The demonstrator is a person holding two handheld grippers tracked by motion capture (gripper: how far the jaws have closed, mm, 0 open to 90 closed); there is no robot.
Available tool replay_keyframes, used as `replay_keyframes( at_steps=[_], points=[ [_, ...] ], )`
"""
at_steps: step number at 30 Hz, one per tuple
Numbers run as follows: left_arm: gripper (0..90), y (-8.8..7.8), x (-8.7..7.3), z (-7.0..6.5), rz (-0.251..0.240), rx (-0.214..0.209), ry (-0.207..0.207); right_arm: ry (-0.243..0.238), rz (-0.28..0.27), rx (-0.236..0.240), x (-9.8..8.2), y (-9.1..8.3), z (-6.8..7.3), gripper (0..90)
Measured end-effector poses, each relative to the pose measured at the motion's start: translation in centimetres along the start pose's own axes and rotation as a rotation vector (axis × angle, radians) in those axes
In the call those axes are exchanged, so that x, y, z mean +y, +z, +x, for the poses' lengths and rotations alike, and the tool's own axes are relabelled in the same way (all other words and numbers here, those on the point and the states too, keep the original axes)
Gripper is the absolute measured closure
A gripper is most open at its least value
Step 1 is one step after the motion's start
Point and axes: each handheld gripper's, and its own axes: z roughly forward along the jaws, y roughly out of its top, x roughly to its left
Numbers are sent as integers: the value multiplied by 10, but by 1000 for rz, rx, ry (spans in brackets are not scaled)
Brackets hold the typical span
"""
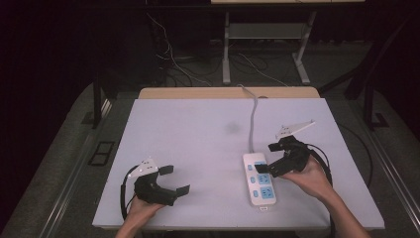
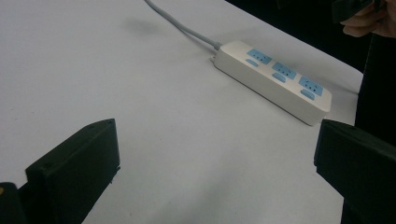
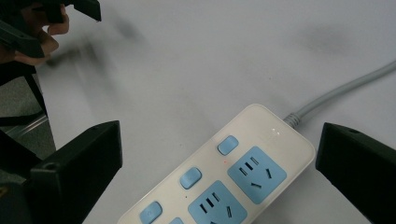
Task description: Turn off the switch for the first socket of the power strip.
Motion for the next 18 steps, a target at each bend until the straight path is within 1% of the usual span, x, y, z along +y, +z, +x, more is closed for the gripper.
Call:
replay_keyframes(
  at_steps=[9,11,12,14,15,16,17,18],
  points=[
    [0,0,0,0,-1,0,-1,-13,28,8,6,13,1,4],
    [0,0,0,0,-1,0,0,-10,37,5,7,16,1,9],
    [0,0,0,0,0,0,0,-13,40,8,7,16,1,73],
    [0,0,0,0,-1,0,0,-25,40,10,7,17,1,148],
    [0,0,0,0,-2,0,-1,-25,41,11,7,18,1,151],
    [0,0,0,0,-2,0,-1,-23,50,7,8,20,0,222],
    [0,0,0,0,-3,0,-1,-23,50,7,8,20,0,222],
    [0,0,0,0,-2,0,-1,-19,50,10,9,20,0,246]
  ],
)
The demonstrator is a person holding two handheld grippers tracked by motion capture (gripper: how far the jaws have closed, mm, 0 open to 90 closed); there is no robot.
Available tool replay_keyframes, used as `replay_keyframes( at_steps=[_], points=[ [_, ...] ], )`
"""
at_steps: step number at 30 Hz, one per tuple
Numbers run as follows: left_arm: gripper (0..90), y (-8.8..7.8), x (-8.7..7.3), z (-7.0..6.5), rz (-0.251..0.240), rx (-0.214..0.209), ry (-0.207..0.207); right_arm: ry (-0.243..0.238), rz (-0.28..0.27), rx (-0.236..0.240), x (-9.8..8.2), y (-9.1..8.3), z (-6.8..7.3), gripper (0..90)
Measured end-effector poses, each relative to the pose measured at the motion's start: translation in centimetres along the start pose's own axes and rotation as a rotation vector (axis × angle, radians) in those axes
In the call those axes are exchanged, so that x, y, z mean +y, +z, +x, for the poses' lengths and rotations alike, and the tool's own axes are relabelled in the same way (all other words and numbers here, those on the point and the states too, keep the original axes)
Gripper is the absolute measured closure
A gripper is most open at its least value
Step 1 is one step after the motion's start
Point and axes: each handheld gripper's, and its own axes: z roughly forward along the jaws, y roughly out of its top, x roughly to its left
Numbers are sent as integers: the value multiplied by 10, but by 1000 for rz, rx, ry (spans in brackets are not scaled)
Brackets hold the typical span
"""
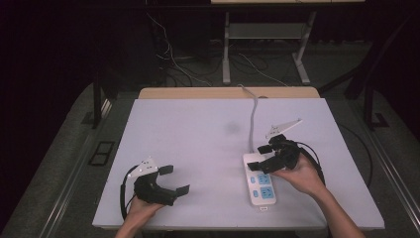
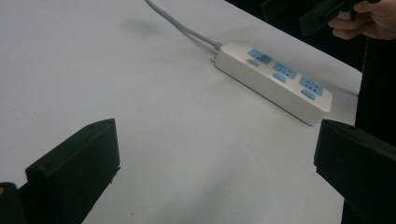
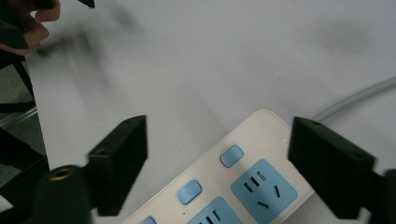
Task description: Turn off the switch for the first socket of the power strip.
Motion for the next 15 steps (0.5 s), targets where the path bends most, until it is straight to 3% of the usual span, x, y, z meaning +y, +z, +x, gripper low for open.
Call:
replay_keyframes(
  at_steps=[15],
  points=[
    [0,0,0,0,2,0,3,-8,38,17,2,12,-8,736]
  ],
)
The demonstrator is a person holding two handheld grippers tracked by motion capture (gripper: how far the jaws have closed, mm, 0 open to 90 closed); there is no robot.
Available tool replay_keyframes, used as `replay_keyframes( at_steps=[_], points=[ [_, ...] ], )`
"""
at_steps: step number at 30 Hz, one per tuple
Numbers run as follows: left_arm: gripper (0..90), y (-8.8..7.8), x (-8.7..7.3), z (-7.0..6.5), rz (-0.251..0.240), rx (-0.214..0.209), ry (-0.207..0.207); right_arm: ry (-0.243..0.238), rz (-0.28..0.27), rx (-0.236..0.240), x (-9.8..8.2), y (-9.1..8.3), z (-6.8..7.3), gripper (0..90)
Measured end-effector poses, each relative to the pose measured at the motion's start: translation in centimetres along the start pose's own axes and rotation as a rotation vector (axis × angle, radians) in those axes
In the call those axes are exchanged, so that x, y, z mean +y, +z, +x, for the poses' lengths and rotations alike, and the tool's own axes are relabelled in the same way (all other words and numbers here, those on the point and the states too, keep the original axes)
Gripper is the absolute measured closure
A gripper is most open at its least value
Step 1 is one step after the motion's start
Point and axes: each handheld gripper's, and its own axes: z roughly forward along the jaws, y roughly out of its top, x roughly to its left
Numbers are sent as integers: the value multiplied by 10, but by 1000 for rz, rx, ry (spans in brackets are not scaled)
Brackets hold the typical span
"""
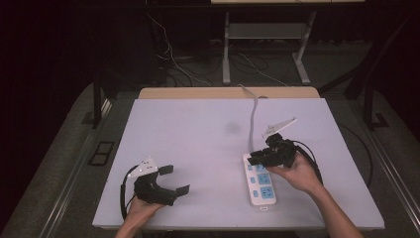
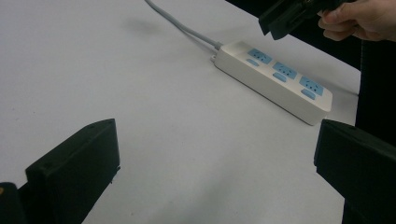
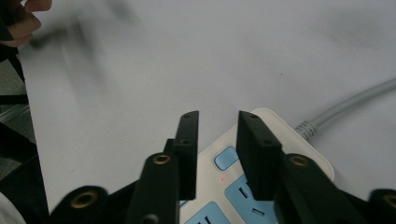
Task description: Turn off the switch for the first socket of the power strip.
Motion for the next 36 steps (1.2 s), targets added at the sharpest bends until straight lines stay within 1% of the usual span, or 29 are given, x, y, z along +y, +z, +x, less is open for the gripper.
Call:
replay_keyframes(
  at_steps=[4,7,11,13,25,29,36],
  points=[
    [0,0,0,0,0,-1,0,-5,21,6,0,5,-2,847],
    [0,0,0,0,2,0,1,-6,38,10,0,8,-3,896],
    [0,0,0,0,2,0,1,-14,55,5,0,12,-5,897],
    [0,0,0,0,2,1,1,-7,65,4,0,14,-6,897],
    [0,0,0,0,2,2,1,-5,95,4,-1,23,-12,896],
    [0,0,0,1,1,2,1,4,107,7,-1,24,-12,897],
    [0,0,0,1,3,2,3,-5,119,19,-2,28,-11,897]
  ],
)
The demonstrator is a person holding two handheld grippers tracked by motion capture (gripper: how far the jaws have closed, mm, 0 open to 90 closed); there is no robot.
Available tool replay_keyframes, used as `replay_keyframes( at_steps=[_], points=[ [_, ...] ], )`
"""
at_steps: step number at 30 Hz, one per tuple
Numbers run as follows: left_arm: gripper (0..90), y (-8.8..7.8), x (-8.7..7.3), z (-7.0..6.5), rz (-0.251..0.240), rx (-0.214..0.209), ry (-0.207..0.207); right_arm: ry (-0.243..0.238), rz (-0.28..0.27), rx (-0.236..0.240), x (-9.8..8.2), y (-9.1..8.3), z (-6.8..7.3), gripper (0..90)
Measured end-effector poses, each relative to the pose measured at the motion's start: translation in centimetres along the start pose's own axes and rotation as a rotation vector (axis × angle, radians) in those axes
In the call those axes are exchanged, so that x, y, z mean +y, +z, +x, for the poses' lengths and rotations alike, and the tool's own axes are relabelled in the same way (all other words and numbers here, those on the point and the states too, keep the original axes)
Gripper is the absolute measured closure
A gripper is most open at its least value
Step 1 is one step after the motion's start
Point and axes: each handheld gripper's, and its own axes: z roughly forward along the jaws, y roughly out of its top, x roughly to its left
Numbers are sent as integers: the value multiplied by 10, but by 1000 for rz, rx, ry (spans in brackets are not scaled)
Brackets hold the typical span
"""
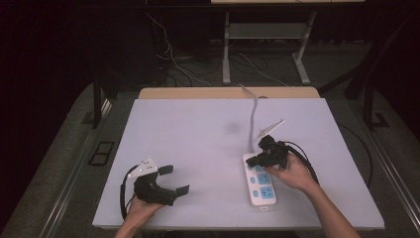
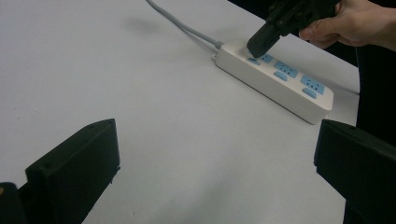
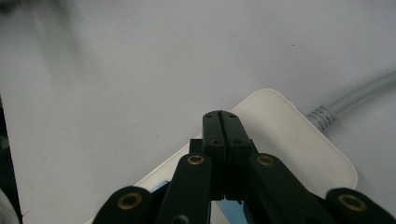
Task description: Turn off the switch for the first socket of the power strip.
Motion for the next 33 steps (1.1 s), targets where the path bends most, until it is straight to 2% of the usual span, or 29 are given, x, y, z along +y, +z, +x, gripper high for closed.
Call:
replay_keyframes(
  at_steps=[4,9,15,22,27,33],
  points=[
    [0,0,0,0,-1,0,-1,-2,18,-8,0,4,0,897],
    [0,0,0,0,1,0,0,12,1,5,-2,4,-2,897],
    [0,0,0,-1,5,0,2,6,0,1,-2,4,-1,900],
    [0,1,0,-1,7,0,5,-56,-1,-61,-2,5,8,900],
    [0,1,0,-1,10,0,9,-49,-14,-52,-5,4,5,900],
    [0,2,-1,-2,14,1,11,-64,-14,-63,-6,5,6,900]
  ],
)
